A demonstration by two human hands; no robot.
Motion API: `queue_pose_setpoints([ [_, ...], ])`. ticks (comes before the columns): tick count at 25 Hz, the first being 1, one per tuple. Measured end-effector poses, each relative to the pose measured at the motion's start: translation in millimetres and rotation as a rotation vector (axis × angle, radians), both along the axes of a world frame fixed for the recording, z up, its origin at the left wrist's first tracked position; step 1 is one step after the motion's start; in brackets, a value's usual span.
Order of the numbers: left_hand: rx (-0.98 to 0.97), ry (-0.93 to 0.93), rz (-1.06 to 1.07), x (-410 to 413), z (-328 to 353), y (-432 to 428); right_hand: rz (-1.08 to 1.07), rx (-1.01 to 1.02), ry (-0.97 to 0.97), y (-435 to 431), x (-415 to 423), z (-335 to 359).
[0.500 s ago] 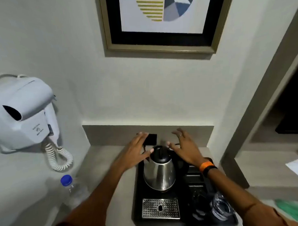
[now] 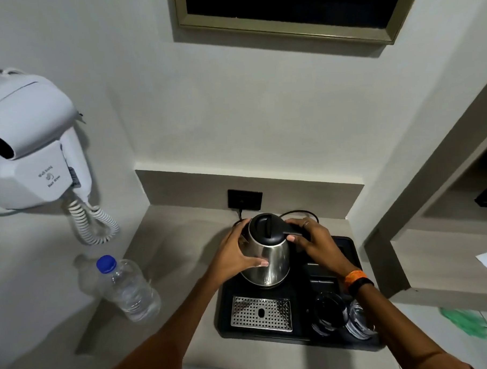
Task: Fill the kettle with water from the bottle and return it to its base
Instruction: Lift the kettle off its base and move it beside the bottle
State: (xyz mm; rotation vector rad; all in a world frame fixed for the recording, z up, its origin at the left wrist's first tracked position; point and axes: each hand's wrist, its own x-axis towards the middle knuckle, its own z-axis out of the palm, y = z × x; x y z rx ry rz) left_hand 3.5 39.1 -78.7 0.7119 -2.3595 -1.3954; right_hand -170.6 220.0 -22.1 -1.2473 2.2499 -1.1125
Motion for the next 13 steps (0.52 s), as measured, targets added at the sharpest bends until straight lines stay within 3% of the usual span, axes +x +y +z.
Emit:
queue_pose_setpoints([
  [6, 0.062, 0.12, 0.084, 11.8, 6.1, -5.1, 0.042, -0.067, 0.033, -19.6, 7.3, 18.1],
  [13, 0.056, 0.165, 0.38, 75.9, 27.8, -57.2, 0.335, -0.043, -0.03, -125.9, 35.0, 45.2],
])
